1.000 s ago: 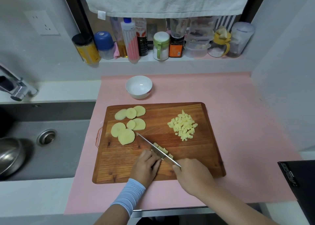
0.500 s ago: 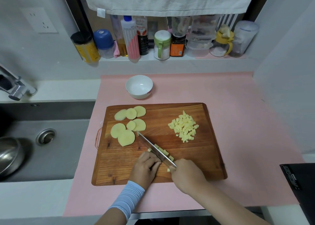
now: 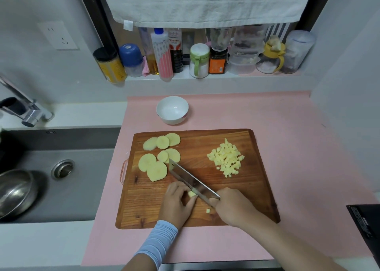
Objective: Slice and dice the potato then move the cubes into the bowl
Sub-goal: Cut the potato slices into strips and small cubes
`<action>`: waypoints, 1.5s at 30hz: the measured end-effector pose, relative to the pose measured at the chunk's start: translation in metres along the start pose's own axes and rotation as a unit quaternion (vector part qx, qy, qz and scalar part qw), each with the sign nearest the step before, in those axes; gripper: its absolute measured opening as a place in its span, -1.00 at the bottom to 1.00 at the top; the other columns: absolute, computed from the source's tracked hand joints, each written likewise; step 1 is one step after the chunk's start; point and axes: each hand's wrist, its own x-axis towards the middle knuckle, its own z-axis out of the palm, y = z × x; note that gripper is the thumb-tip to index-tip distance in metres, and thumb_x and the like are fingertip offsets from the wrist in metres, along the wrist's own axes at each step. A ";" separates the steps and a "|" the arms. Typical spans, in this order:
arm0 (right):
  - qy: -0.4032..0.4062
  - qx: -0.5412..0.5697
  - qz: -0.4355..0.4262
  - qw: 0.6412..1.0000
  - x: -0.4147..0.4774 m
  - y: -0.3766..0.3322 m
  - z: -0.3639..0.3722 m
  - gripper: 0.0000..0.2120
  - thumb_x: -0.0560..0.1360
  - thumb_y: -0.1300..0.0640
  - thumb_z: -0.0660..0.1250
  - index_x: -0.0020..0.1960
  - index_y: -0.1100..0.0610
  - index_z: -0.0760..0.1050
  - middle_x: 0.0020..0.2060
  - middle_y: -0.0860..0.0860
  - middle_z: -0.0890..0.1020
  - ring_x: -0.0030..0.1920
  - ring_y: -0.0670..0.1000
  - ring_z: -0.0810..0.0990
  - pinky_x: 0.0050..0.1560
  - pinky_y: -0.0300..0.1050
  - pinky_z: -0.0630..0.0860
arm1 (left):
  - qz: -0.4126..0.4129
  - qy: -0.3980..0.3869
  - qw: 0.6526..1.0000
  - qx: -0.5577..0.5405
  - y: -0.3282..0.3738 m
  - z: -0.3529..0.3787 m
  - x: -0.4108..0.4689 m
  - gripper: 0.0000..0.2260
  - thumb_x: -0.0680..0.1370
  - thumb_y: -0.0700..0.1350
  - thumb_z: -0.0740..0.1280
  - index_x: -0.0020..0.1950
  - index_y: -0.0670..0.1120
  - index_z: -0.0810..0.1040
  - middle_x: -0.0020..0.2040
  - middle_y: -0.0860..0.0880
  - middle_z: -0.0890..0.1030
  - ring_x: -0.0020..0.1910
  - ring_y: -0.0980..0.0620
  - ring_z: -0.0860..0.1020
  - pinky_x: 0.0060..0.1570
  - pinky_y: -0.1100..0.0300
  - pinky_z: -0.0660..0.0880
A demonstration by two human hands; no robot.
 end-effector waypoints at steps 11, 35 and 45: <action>0.088 -0.053 -0.085 0.991 0.005 0.024 -0.028 -0.68 0.65 -0.14 0.19 -0.19 -0.04 0.52 -0.28 -0.09 0.62 -0.22 -0.08 0.58 -0.23 -0.10 0.50 | -0.014 -0.018 0.999 -0.039 0.016 -0.006 0.037 -0.85 0.53 0.03 0.37 -0.02 -0.03 0.60 -0.05 0.13 0.54 -0.02 0.15 0.49 0.07 0.29 0.42; 0.227 -0.272 -0.208 0.912 -0.001 0.045 -0.045 -0.78 0.57 0.09 0.30 0.19 -0.12 0.55 -0.11 -0.11 0.68 -0.15 -0.01 0.66 -0.25 -0.15 0.47 | 0.000 -0.003 1.000 -0.016 0.050 -0.067 0.101 -0.78 0.50 -0.23 0.21 -0.02 0.01 0.60 -0.04 0.16 0.55 0.02 0.12 0.47 0.07 0.21 0.41; 0.267 -0.344 -0.272 0.858 -0.001 0.043 -0.039 -0.62 0.02 0.12 0.70 -0.21 0.00 0.66 -0.50 -0.07 0.52 -0.59 0.00 0.45 -0.57 -0.24 0.20 | -0.020 -0.309 0.948 -0.081 0.107 -0.032 0.100 -0.71 0.45 -0.32 0.16 -0.16 -0.01 0.61 -0.08 0.15 0.57 0.01 0.11 0.52 0.16 0.18 0.44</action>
